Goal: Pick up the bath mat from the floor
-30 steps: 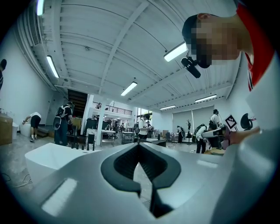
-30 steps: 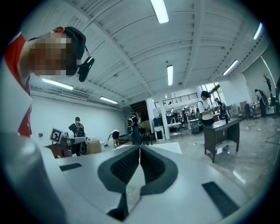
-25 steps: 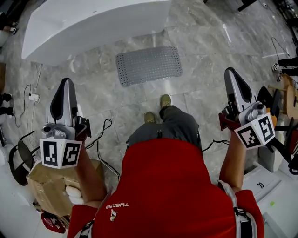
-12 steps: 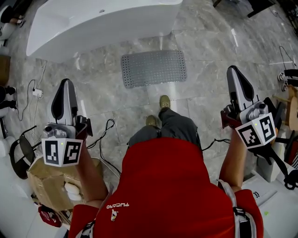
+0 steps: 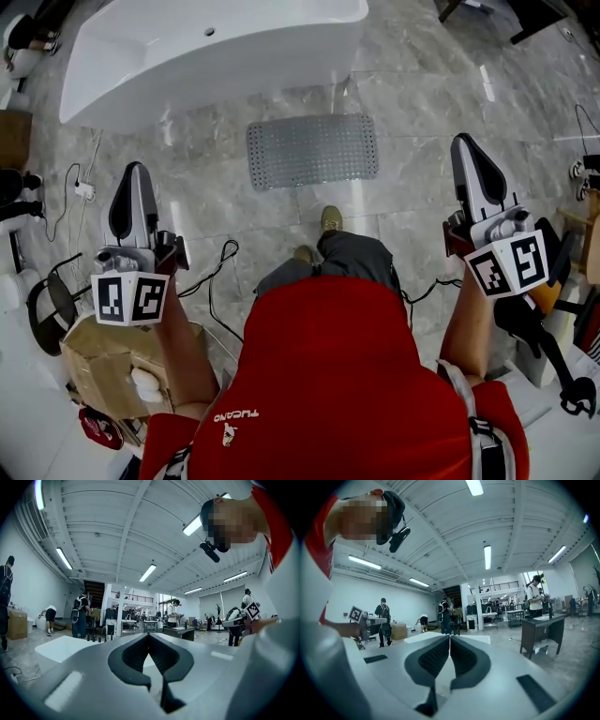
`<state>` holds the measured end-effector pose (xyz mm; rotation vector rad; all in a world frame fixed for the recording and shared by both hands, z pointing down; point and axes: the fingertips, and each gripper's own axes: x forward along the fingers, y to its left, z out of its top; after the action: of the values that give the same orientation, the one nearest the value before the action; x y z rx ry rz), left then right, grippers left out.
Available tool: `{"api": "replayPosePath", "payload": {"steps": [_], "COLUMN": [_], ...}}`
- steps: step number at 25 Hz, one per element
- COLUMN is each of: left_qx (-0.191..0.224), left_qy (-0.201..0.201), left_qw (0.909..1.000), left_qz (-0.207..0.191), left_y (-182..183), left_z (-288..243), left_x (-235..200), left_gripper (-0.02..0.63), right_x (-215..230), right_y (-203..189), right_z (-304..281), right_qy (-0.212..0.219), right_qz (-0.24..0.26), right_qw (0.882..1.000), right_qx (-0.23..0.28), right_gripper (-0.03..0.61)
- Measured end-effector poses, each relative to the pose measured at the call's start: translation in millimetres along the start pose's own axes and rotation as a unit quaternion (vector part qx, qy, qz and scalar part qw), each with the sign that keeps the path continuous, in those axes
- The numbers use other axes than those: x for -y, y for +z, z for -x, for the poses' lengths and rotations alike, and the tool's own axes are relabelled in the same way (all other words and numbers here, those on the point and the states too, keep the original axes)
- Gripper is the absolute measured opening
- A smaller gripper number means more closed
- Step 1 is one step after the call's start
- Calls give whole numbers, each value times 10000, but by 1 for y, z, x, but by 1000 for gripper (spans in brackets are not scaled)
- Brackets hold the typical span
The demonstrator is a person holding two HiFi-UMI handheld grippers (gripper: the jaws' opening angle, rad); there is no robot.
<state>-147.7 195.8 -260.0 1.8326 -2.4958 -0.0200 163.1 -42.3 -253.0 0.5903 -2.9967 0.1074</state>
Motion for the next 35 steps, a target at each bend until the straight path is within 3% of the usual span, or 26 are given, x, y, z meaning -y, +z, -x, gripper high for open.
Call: {"api": "replayPosePath", "payload": {"steps": [10, 19, 28, 35], "left_qx": [-59, -166, -272, -441], "left_qy": [256, 303, 254, 287], "left_qw": [9996, 9994, 9993, 9986], "left_qz": [-117, -98, -32, 12], "left_y": [-10, -33, -85, -141], "left_z": [-39, -68, -96, -110], "left_x": [9, -6, -24, -38], "left_gripper": [6, 6, 6, 6], "right_x": [36, 50, 61, 75], "right_y": [-15, -44, -99, -156], "right_z": [-33, -59, -87, -106], "right_qy": [260, 132, -185, -348], "right_qz": [209, 130, 215, -25], "right_qw": [9993, 9993, 9979, 9972], "right_qx": [-173, -336, -577, -662], "right_gripper": [3, 3, 3, 3]}}
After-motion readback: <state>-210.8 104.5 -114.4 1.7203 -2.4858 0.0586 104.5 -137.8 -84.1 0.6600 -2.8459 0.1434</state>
